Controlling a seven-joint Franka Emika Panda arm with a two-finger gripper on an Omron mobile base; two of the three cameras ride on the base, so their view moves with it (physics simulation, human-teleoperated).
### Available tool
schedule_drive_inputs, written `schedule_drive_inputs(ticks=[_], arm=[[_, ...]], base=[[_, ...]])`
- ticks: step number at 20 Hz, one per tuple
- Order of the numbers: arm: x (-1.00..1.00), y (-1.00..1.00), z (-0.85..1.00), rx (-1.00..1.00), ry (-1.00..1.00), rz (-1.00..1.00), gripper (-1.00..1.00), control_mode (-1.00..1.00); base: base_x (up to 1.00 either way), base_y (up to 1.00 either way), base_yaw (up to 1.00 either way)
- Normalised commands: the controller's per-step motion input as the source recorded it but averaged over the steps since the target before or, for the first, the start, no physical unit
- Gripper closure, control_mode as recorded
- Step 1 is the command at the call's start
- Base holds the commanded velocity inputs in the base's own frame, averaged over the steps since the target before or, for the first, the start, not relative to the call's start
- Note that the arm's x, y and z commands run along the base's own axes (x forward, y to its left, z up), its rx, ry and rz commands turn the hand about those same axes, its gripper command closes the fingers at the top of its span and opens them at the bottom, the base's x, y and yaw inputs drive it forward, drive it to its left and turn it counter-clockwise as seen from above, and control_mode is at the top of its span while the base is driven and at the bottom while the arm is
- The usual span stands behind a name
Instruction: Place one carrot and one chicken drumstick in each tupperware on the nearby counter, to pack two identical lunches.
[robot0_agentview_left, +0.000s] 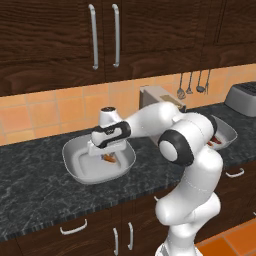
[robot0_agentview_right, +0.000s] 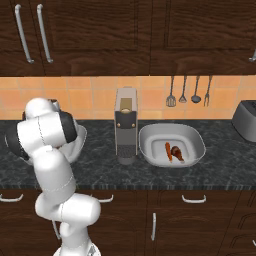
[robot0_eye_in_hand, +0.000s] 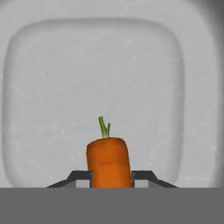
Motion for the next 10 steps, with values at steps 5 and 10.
schedule_drive_inputs(ticks=[5, 10], arm=[[0.00, 0.06, 0.22, -0.04, 0.00, 0.00, -1.00, -1.00], [-0.38, 0.00, 0.13, -0.03, 0.00, 0.00, -1.00, -1.00]], base=[[0.00, 0.00, 0.00], [0.00, 0.00, 0.00]])
